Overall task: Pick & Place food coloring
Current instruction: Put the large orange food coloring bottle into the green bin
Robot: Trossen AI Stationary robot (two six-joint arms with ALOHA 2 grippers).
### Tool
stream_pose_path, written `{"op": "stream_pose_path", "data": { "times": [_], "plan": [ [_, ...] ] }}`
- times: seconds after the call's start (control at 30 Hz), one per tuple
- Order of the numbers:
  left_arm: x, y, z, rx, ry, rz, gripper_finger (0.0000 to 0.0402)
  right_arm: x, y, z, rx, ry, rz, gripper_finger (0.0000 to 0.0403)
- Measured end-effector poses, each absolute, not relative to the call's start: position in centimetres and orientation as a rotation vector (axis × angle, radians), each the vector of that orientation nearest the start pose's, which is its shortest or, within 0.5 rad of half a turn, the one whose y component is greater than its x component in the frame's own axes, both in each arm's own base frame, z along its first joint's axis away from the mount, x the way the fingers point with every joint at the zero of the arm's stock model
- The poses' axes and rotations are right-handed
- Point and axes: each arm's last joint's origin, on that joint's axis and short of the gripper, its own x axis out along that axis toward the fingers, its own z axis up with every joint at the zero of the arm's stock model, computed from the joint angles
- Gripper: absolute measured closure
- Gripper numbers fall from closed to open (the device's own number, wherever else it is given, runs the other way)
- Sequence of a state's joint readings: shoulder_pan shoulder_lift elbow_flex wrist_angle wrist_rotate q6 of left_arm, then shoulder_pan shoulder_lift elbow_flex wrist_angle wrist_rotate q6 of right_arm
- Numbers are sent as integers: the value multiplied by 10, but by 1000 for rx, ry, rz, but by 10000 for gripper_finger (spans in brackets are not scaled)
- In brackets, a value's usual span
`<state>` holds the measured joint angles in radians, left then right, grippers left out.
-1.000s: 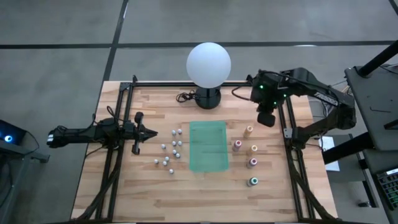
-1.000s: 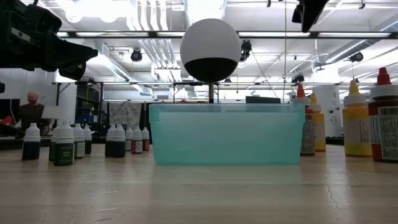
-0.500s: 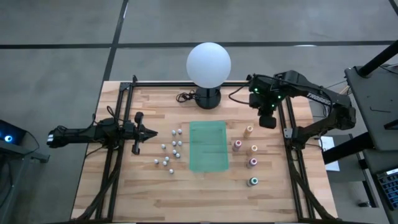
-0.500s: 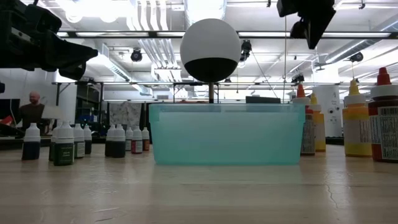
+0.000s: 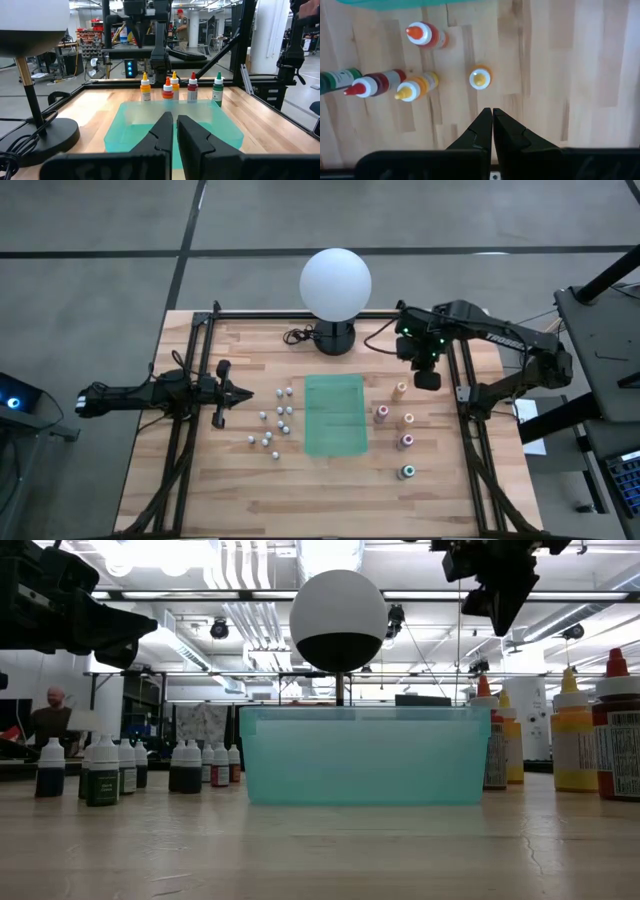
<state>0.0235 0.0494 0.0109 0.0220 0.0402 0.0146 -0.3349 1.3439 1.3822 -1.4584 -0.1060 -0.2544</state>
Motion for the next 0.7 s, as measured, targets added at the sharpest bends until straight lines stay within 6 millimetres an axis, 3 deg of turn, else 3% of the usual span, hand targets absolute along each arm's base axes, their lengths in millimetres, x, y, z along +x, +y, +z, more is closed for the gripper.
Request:
{"op": "stream_pose_path", "data": {
  "times": [0.3,0.7],
  "plan": [
    [100,1,165,14,16,-17,401,222,-47,336,-56,1307,114,394],
    [100,1,165,14,16,-17,401,237,-1,331,-185,1286,283,394]
  ]
}}
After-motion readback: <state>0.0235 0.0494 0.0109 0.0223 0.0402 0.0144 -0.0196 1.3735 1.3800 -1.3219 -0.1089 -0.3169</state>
